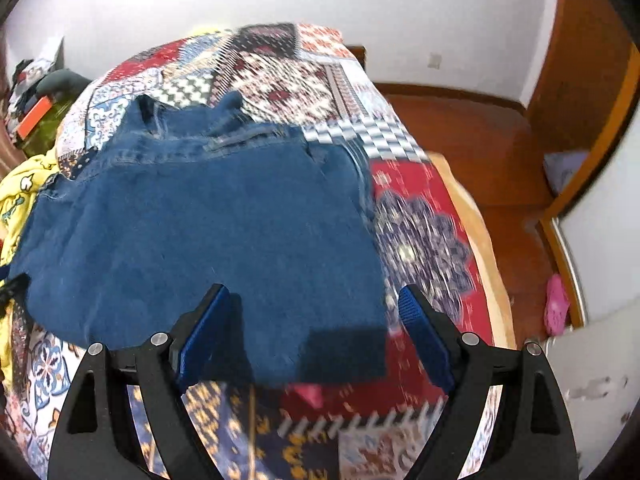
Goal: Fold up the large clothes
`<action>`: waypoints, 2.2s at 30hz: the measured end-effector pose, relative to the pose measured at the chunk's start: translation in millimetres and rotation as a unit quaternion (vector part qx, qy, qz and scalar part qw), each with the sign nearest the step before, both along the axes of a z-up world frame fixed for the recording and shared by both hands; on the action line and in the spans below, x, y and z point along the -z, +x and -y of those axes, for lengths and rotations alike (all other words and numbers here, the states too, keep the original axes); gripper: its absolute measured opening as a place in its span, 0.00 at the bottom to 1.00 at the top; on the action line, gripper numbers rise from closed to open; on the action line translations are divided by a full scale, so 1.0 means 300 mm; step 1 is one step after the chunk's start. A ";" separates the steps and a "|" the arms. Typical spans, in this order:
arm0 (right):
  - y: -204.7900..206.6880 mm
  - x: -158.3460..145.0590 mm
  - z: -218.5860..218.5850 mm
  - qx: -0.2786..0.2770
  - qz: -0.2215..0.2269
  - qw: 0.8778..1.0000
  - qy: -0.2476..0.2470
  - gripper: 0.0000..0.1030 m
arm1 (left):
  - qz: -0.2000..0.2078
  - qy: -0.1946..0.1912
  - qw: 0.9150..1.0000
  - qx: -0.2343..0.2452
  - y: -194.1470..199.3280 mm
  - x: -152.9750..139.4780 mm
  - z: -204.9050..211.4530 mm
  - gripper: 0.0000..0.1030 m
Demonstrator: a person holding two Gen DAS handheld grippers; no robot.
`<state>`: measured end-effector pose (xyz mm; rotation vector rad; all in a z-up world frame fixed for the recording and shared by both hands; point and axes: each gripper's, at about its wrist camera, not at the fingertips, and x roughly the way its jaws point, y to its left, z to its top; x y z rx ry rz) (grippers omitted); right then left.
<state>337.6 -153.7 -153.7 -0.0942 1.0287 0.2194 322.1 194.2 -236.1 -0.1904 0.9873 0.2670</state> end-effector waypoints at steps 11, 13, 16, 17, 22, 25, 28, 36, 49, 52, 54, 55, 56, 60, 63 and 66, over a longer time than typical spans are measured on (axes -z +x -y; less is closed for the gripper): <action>-0.097 -0.029 0.090 0.047 0.005 0.999 0.020 0.82 | 0.003 -0.178 0.976 -0.124 -0.231 0.059 -0.181 0.99; -0.104 -0.034 0.080 0.042 0.009 0.999 0.018 0.82 | 0.011 -0.229 0.966 -0.118 -0.233 0.072 -0.177 0.99; -0.116 -0.052 0.051 0.032 0.022 0.999 0.015 0.82 | 0.020 -0.306 0.946 -0.107 -0.205 0.091 -0.159 0.99; -0.120 -0.060 0.033 0.026 0.028 0.999 0.010 0.82 | 0.024 -0.323 0.940 -0.103 -0.191 0.097 -0.156 0.99; -0.133 -0.077 -0.042 -0.012 0.046 0.999 -0.002 0.82 | 0.045 -0.421 0.900 -0.104 -0.097 0.179 -0.168 0.81; -0.135 -0.070 -0.086 -0.035 0.048 0.998 -0.009 0.82 | 0.059 -0.443 0.885 -0.126 -0.050 0.236 -0.196 0.69; -0.130 -0.052 -0.125 -0.049 0.044 0.998 -0.015 0.82 | 0.092 -0.427 0.891 -0.120 0.004 0.251 -0.220 0.60; -0.124 -0.018 -0.202 -0.064 0.025 0.997 -0.034 0.82 | 0.109 -0.333 0.928 -0.129 0.041 0.133 -0.162 0.31; -0.157 -0.164 -0.408 -0.125 0.044 0.991 0.022 0.88 | 0.244 -0.135 0.959 -0.050 -0.024 -0.421 -0.085 0.23; -0.156 -0.141 -0.521 -0.155 0.038 0.986 0.041 0.91 | 0.250 -0.112 0.960 -0.051 -0.064 -0.468 -0.105 0.23; -0.148 -0.102 -0.606 -0.181 0.019 0.982 0.050 0.91 | 0.248 -0.098 0.963 -0.049 -0.071 -0.477 -0.110 0.23; -0.142 -0.082 -0.635 -0.190 0.010 0.980 0.052 0.91 | 0.244 -0.093 0.964 -0.048 -0.076 -0.474 -0.106 0.23; -0.138 -0.060 -0.664 -0.198 0.000 0.979 0.052 0.91 | 0.240 -0.089 0.966 -0.046 -0.076 -0.468 -0.103 0.23; -0.110 0.050 -0.757 -0.227 -0.046 0.972 0.034 0.91 | 0.227 -0.086 0.969 -0.040 -0.064 -0.431 -0.063 0.23; -0.086 0.092 -0.743 -0.227 -0.078 0.970 0.038 0.91 | 0.209 -0.055 0.976 -0.023 -0.024 -0.420 0.006 0.23; -0.084 0.047 -0.658 -0.217 -0.064 0.973 0.046 0.91 | 0.213 -0.045 0.976 0.011 0.011 -0.446 0.092 0.23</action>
